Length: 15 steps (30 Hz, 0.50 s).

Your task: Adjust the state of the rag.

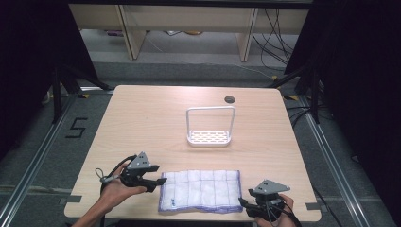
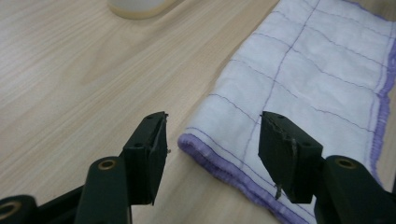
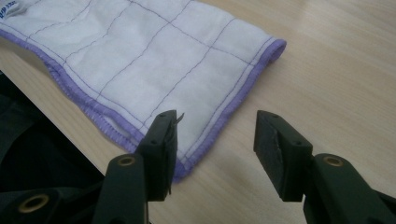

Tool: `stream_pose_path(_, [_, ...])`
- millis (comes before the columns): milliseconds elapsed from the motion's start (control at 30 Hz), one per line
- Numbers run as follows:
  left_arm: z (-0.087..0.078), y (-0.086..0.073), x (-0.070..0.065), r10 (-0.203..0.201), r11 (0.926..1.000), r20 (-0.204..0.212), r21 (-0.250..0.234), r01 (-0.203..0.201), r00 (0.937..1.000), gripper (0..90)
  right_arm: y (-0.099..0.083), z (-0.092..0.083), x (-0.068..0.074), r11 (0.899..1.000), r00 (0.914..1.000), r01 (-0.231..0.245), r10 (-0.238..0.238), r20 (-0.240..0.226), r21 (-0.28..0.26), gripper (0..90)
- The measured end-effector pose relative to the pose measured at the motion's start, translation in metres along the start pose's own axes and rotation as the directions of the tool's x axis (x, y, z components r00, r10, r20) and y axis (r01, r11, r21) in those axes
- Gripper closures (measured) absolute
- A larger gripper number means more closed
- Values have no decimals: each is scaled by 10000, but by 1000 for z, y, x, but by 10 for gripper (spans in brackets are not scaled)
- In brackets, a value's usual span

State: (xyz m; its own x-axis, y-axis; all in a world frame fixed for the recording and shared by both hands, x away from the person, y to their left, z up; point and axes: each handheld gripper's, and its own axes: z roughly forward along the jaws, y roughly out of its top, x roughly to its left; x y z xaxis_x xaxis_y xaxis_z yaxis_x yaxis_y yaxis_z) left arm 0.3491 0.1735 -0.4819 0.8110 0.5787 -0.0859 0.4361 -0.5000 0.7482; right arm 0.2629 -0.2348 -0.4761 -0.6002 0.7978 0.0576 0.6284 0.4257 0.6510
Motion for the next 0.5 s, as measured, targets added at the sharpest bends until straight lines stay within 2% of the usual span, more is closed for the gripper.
stream_pose_path(33, [3, 1, 3, -35, 9999, 79, 132, 34, 10000, 413, 0, 1, 0, 9999, 9999, 121, -121, 37, 19, 492])
stream_pose_path(67, [8, 2, 4, -292, 9995, 112, 71, 292, 9995, 410, 0, 1, 1, 9999, 10000, 67, -67, -6, 99, 491])
stream_pose_path(100, [8, 2, 4, -292, 9995, 112, 71, 292, 9995, 411, 0, 1, 1, 9999, 10000, 67, -67, -6, 99, 491])
stream_pose_path(133, [12, 3, 10, -115, 9991, 146, 422, 108, 9998, 413, -1, 4, 2, 9997, 9997, 246, -246, -47, 41, 490])
stream_pose_path(167, [12, 3, 10, -115, 9991, 146, 422, 108, 9998, 414, -1, 4, 2, 9997, 9997, 246, -246, -47, 41, 490])
stream_pose_path(200, [16, 4, 13, -97, 9986, 186, 521, 87, 9998, 418, -1, 5, 4, 9998, 9999, 35, -33, -98, 217, 480])
stream_pose_path(267, [19, 4, 15, -213, 9980, 333, 599, 193, 9992, 426, -2, 7, 3, 9996, 9998, 215, -214, -42, 192, 477])
stream_pose_path(300, [19, 4, 15, -213, 9980, 333, 599, 193, 9992, 428, -2, 7, 5, 9993, 9999, -106, 109, -65, 353, 477])
stream_pose_path(333, [20, 3, 17, -209, 9974, 352, 701, 184, 9992, 428, -2, 7, 5, 9993, 9999, -106, 109, -65, 353, 477])
stream_pose_path(367, [22, 3, 18, -233, 9974, 409, 697, 204, 9989, 436, -2, 7, 5, 9992, 10000, -59, 61, -48, 383, 477])
stream_pose_path(400, [25, 2, 19, -443, 9972, 396, 621, 418, 9982, 440, -2, 9, 4, 9993, 9999, 108, -107, -52, 356, 477])
stream_pose_path(433, [27, 2, 22, -234, 9974, 443, 695, 203, 9987, 468, -3, 10, 6, 9988, 10000, -16, 19, -80, 490, 477])
stream_pose_path(500, [28, 1, 21, -276, 9972, 460, 700, 243, 9986, 487, -3, 12, 8, 9980, 9999, 94, -87, -116, 618, 477])
